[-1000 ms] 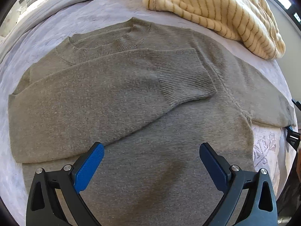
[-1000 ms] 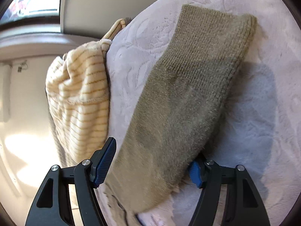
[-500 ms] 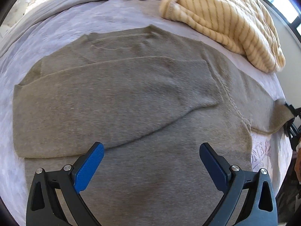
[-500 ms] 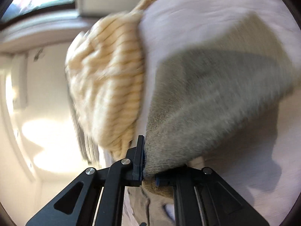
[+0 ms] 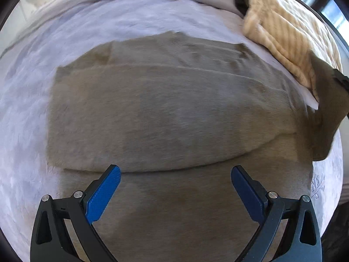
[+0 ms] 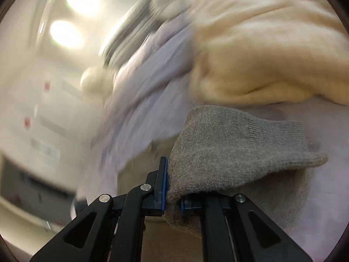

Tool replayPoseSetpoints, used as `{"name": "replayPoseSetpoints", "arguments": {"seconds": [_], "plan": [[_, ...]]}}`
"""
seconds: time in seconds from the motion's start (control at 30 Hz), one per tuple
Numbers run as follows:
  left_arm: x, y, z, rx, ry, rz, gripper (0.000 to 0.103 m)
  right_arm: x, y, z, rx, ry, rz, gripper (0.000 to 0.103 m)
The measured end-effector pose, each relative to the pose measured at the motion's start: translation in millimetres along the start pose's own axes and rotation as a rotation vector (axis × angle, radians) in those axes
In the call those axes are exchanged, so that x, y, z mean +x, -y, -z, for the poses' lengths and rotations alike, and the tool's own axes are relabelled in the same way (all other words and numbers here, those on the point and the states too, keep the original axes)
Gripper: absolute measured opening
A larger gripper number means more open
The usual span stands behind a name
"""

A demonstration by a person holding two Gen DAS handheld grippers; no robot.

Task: Fold small clothes

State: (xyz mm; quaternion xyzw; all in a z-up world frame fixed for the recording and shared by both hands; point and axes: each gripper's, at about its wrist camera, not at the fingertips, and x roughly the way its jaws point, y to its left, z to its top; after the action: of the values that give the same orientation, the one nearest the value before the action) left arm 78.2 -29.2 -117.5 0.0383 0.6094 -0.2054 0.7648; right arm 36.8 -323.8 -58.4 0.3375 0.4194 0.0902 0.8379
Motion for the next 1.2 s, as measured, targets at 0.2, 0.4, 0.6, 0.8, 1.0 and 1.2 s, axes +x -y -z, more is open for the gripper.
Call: {"name": "replayPoseSetpoints", "arguments": {"seconds": [0.2, 0.4, 0.6, 0.8, 1.0, 1.2], "plan": [[-5, -44, 7, -0.100, 0.025, -0.015, 0.101, 84, -7, 48, -0.007, -0.247, 0.135, 0.019], [-18, -71, 9, -0.120, 0.081, -0.030, 0.101, 58, 26, 55, 0.220, -0.148, 0.096, 0.064], [-28, -88, 4, -0.160, 0.127, 0.004, 0.101, 42, 48, 41, 0.391, 0.001, 0.154, 0.007], [-34, -105, -4, -0.211, 0.160, 0.093, 0.101, 92, -60, 40, -0.143, -0.102, 0.209, 0.007], [-28, -117, -7, -0.271, 0.156, 0.110, 0.101, 155, -111, 92, -0.441, -0.330, 0.297, 0.016], [-21, -114, -9, -0.261, 0.136, 0.149, 0.101, 125, -90, 105, -0.356, -0.356, 0.262, 0.052]]}}
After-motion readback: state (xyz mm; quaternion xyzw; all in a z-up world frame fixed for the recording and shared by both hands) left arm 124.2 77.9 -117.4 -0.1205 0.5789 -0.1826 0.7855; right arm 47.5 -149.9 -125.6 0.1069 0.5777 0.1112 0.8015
